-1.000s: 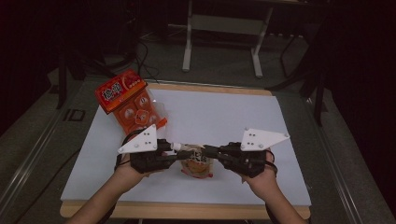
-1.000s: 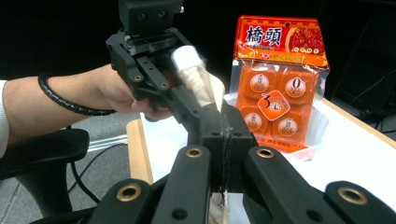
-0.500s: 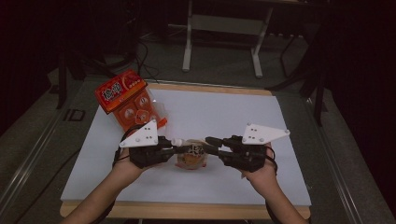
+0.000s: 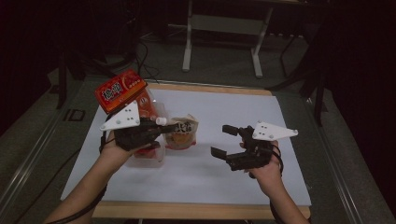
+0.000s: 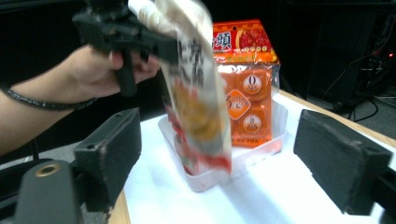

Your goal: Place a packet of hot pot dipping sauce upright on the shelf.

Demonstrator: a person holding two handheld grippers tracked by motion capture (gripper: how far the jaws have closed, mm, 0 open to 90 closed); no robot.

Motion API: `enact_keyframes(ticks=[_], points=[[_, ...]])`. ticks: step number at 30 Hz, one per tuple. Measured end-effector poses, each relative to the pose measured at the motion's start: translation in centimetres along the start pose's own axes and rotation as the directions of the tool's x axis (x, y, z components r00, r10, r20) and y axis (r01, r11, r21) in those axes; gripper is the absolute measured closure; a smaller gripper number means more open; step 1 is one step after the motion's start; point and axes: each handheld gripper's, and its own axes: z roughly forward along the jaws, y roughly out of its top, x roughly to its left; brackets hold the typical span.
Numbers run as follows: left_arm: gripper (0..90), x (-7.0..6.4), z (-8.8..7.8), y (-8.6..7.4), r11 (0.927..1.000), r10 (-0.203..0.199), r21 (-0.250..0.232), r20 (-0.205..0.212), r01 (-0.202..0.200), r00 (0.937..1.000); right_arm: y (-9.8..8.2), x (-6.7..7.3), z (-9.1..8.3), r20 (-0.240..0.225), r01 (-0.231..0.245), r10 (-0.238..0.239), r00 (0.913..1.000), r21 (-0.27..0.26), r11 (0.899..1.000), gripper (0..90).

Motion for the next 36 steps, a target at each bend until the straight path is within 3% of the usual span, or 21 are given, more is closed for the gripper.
enact_keyframes(ticks=[4, 6, 10, 15, 18, 26, 34, 36], points=[[89.4, 1.4, -1.0, 0.1, 0.9989, 0.02, -0.043, 0.002, -0.02, 0.9998, -0.6, -0.3, 0.2, -0.01, -0.019, 0.019, 0.9998, 0.014, 1.0, 14.1], [89.4, 2.1, -1.4, 0.0, 0.9981, 0.027, -0.054, -0.022, -0.028, 0.9994, -0.8, -0.2, 0.3, -0.011, -0.019, 0.019, 0.9998, 0.019, 1.0, 14.1], [89.4, 3.4, -2.2, -0.4, 0.998, 0.038, -0.047, -0.057, -0.041, 0.9977, -0.9, -0.2, 0.2, -0.011, -0.017, 0.018, 0.9998, 0.011, 1.0, 14.2], [89.5, 4.7, -3.2, -1.4, 0.9978, 0.031, -0.057, -0.07, -0.035, 0.9971, -1.0, -0.3, 0.0, -0.016, -0.005, 0.005, 0.9999, -0.022, 1.0, 14.8], [89.5, 5.2, -3.6, -2.2, 0.9984, 0.031, -0.044, -0.083, -0.035, 0.9961, -1.2, -0.5, -0.2, 0.005, 0.025, -0.024, 0.9997, -0.038, 0.999, 14.8], [89.4, 6.8, -4.8, -4.5, 1.0, 0.002, -0.002, -0.106, -0.002, 0.9944, -1.5, -0.8, -0.5, -0.013, 0.016, -0.016, 0.9998, -0.037, 0.999, 14.5], [89.4, 7.1, -5.1, -6.1, 0.9974, -0.015, 0.069, -0.084, 0.021, 0.9964, -1.9, -1.1, -0.6, -0.015, -0.009, 0.009, 0.9998, -0.036, 0.999, 14.6], [89.4, 7.0, -5.0, -6.4, 0.9957, -0.004, 0.092, -0.072, 0.011, 0.9974, -2.0, -1.2, -0.7, -0.011, -0.012, 0.011, 0.9999, -0.035, 0.999, 14.6]])
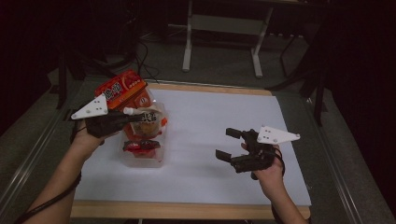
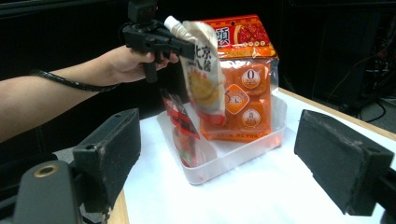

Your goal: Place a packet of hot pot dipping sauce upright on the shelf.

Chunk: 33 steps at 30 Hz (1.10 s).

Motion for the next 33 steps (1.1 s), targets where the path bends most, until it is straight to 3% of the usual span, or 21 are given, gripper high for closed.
enact_keyframes(ticks=[5, 7, 12, 21, 33], points=[[89.4, -0.3, 0.3, -0.2, 0.9995, -0.001, 0.03, 0.044, 0.0, 0.999, -0.1, -0.3, -0.2, -0.001, -0.02, 0.02, 0.9998, -0.009, 1.0, 14.6], [89.4, -0.3, 0.3, -0.2, 0.9995, -0.001, 0.03, 0.044, 0.0, 0.999, -0.1, -0.3, -0.2, -0.002, -0.025, 0.025, 0.9997, -0.01, 1.0, 14.6], [89.4, -0.7, 0.7, -0.5, 0.9963, 0.002, 0.085, 0.09, -0.01, 0.9959, -0.4, -0.5, -0.3, 0.002, -0.037, 0.037, 0.9993, -0.014, 0.999, 14.7], [89.4, -1.0, 1.2, -1.0, 0.9928, 0.02, 0.116, 0.098, -0.032, 0.995, -0.4, -0.6, -0.4, 0.0, -0.046, 0.046, 0.9989, -0.02, 0.999, 14.7], [89.0, -0.9, 2.0, -2.3, 0.9913, 0.003, 0.13, 0.111, -0.017, 0.9938, -0.7, -0.6, -0.2, -0.006, -0.044, 0.044, 0.999, -0.002, 0.999, 14.8]])
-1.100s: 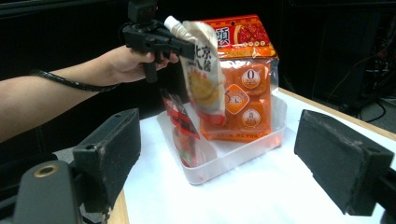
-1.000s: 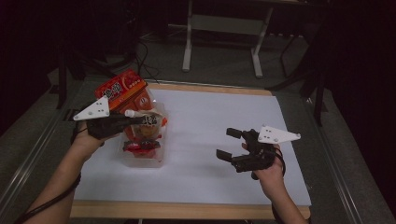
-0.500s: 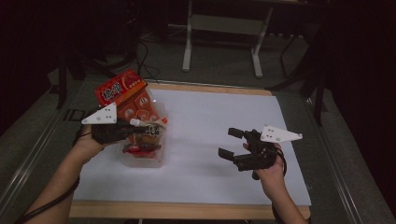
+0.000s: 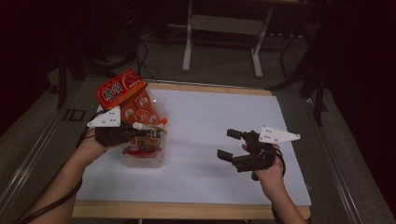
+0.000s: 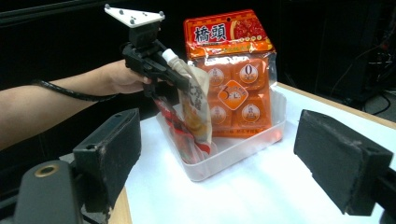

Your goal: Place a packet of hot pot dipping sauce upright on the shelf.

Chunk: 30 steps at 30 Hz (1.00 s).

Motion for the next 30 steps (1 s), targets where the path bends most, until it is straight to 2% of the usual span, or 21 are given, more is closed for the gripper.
enact_keyframes(ticks=[1, 6, 12, 16, 17, 18, 19, 20, 21, 22, 23, 24, 25, 30], points=[[89.0, 0.0, 0.1, -0.3, 0.9999, -0.012, -0.007, 0.007, 0.012, 0.9999, 0.0, 0.0, 0.0, -0.003, 0.0, 0.0, 1.0, 0.0, 1.0, 14.8], [88.4, 0.1, 0.3, -1.1, 0.9997, -0.022, 0.005, 0.014, 0.022, 0.9997, 0.0, 0.0, 0.0, -0.004, -0.001, 0.001, 1.0, -0.003, 1.0, 14.8], [86.2, 0.1, 0.9, -1.9, 0.9973, -0.055, 0.049, 0.011, 0.055, 0.9984, 0.0, 0.0, 0.0, -0.006, -0.003, 0.003, 1.0, 0.0, 1.0, 14.8], [75.5, 0.0, 1.0, -2.0, 0.9979, -0.048, 0.044, 0.01, 0.048, 0.9988, 0.0, 0.0, 0.1, -0.009, -0.004, 0.004, 1.0, 0.006, 1.0, 14.8], [72.7, 0.0, 0.9, -2.1, 0.9984, -0.052, 0.022, -0.003, 0.052, 0.9987, 0.0, 0.0, 0.1, -0.009, -0.004, 0.004, 1.0, 0.008, 1.0, 14.8], [68.1, 0.0, 0.9, -2.1, 0.9984, -0.052, 0.022, -0.003, 0.052, 0.9987, 0.0, 0.0, 0.1, -0.009, -0.004, 0.004, 1.0, 0.008, 1.0, 14.8], [62.9, 0.0, 0.7, -2.1, 0.9985, -0.053, 0.012, -0.033, 0.053, 0.9981, 0.0, 0.0, 0.1, -0.009, -0.004, 0.004, 0.9999, 0.009, 1.0, 14.8], [57.4, 0.0, 0.7, -2.1, 0.9985, -0.053, 0.012, -0.033, 0.053, 0.9981, 0.0, 0.0, 0.1, -0.009, -0.004, 0.004, 0.9999, 0.009, 1.0, 14.8], [57.4, 0.0, 0.5, -2.0, 0.9988, -0.047, 0.013, -0.059, 0.048, 0.9971, 0.0, 0.0, 0.1, -0.008, -0.002, 0.003, 1.0, 0.011, 1.0, 14.8], [55.8, 0.0, 0.4, -1.9, 0.9988, -0.048, 0.01, -0.066, 0.048, 0.9967, -0.1, 0.0, 0.1, -0.011, -0.004, 0.004, 0.9999, 0.012, 1.0, 14.8], [48.1, 0.0, 0.1, -1.7, 0.9987, -0.051, 0.001, -0.103, 0.052, 0.9934, -0.1, 0.0, 0.2, -0.01, -0.004, 0.004, 0.9999, 0.014, 1.0, 14.8], [45.0, 0.0, 0.1, -1.7, 0.9987, -0.051, 0.001, -0.103, 0.052, 0.9934, -0.1, 0.0, 0.2, -0.01, -0.004, 0.004, 0.9999, 0.014, 1.0, 14.8], [45.0, 0.0, -0.2, -1.3, 0.9976, -0.069, -0.011, -0.109, 0.068, 0.9917, -0.1, 0.0, 0.2, -0.011, -0.003, 0.003, 0.9999, 0.016, 1.0, 14.8], [42.2, -0.1, -0.6, -0.5, 0.9973, -0.07, -0.03, -0.123, 0.067, 0.9899, -0.1, 0.0, 0.3, -0.012, -0.007, 0.007, 0.9999, 0.017, 1.0, 14.9]])
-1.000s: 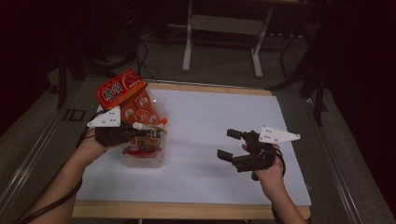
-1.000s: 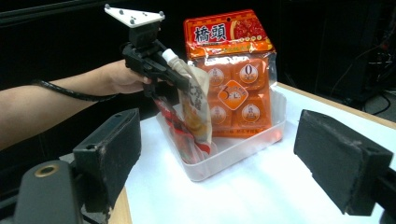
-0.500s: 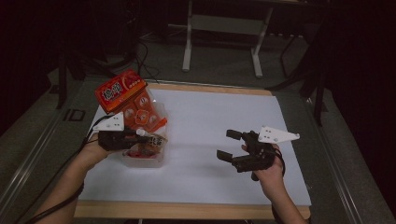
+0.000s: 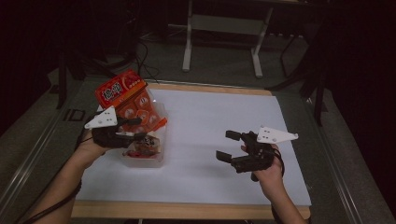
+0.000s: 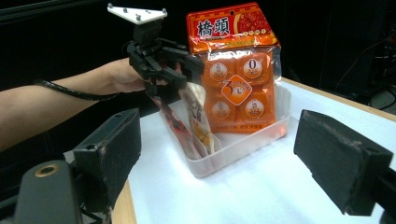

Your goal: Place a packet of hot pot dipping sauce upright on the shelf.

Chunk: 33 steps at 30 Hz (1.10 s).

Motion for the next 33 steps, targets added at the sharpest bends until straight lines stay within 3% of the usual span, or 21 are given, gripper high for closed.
enact_keyframes(ticks=[5, 6, 7, 9, 12, 18, 21, 22, 27, 33], points=[[34.3, -0.3, -0.2, 1.1, 0.9999, -0.011, -0.006, -0.015, 0.011, 0.9998, 0.0, 0.0, 0.0, 0.0, 0.0, 0.0, 1.0, -0.002, 1.0, 14.9], [24.0, -0.4, -0.4, 1.5, 0.9991, -0.026, -0.032, 0.004, 0.026, 0.9996, 0.1, 0.0, -0.1, 0.001, 0.0, 0.0, 1.0, -0.001, 1.0, 14.8], [23.4, -0.6, -0.4, 1.8, 0.9989, -0.039, -0.028, -0.003, 0.039, 0.9992, 0.0, 0.0, -0.1, 0.001, 0.0, 0.0, 1.0, -0.001, 1.0, 14.8], [13.6, -0.8, -0.4, 2.4, 0.9971, -0.072, -0.026, 0.008, 0.072, 0.9974, 0.0, 0.0, -0.2, 0.002, 0.002, -0.002, 1.0, 0.002, 1.0, 14.8], [6.1, -1.4, -0.2, 3.1, 0.9968, -0.079, -0.013, 0.02, 0.079, 0.9967, -0.1, 0.0, -0.2, 0.004, -0.003, 0.003, 1.0, 0.005, 1.0, 14.8], [2.9, -2.8, 0.5, 4.3, 0.9951, -0.096, -0.019, 0.035, 0.097, 0.9948, -0.1, -0.1, -0.3, 0.005, -0.006, 0.006, 1.0, 0.003, 1.0, 14.8], [2.7, -3.1, 0.6, 4.7, 0.9944, -0.099, -0.034, 0.032, 0.1, 0.9946, 0.0, 0.0, -0.3, 0.009, 0.0, 0.0, 1.0, 0.006, 1.0, 14.8], [2.7, -3.6, 0.7, 5.1, 0.9931, -0.098, -0.062, 0.027, 0.1, 0.9948, 0.0, 0.0, -0.4, 0.007, 0.0, 0.0, 1.0, 0.005, 1.0, 14.8], [2.7, -4.0, 0.8, 5.5, 0.9928, -0.097, -0.067, 0.032, 0.099, 0.9947, 0.0, -0.1, -0.5, 0.01, -0.002, 0.002, 0.9999, 0.002, 1.0, 14.8], [2.7, -5.5, 1.7, 6.3, 0.9924, -0.1, -0.064, 0.064, 0.104, 0.9929, 0.0, 0.0, -1.0, 0.022, -0.001, 0.001, 0.9998, 0.0, 1.0, 14.8]])
